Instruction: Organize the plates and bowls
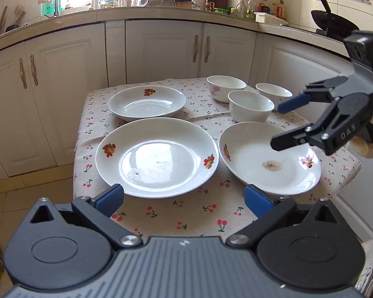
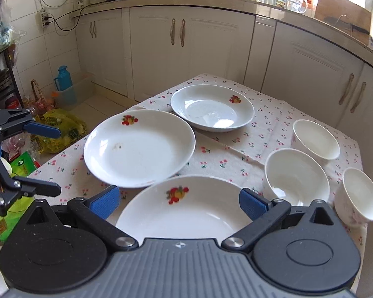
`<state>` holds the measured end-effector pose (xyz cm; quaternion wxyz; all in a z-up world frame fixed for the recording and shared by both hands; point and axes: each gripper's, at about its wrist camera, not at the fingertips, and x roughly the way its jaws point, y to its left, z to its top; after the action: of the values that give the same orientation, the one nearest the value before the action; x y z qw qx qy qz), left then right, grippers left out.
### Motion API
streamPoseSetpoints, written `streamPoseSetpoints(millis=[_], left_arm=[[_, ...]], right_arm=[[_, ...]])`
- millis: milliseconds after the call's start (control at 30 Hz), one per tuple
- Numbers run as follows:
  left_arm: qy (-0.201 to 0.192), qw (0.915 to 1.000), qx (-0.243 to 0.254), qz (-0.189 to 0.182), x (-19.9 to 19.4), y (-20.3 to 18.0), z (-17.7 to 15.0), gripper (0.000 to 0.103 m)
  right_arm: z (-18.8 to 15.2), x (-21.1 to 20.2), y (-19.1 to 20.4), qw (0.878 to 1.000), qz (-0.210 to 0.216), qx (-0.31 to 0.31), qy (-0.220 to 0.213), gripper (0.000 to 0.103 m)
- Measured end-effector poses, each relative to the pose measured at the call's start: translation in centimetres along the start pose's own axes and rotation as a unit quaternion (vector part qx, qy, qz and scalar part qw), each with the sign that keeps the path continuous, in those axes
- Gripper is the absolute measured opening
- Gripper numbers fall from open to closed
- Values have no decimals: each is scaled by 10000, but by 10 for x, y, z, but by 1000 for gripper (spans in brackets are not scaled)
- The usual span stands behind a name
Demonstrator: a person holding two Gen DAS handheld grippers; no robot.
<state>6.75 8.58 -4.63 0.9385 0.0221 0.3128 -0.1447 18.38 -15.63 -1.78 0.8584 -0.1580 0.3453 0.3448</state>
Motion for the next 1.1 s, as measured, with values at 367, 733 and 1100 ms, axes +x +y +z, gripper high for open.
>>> streamPoseSetpoints(millis=[367,733,1100], left_arm=[[104,9992,313,213,0,-44,0,102],[324,9983,476,-17,17,-65,9,102],[497,9942,925,-228,46,-73,37,102]], right_arm=[[-84,-43,-7,9985,-403,366,12,103],[-119,-22,-6,9985,-460,255,174,103],[-121,-5,-10,9992,-188,343,95,103]])
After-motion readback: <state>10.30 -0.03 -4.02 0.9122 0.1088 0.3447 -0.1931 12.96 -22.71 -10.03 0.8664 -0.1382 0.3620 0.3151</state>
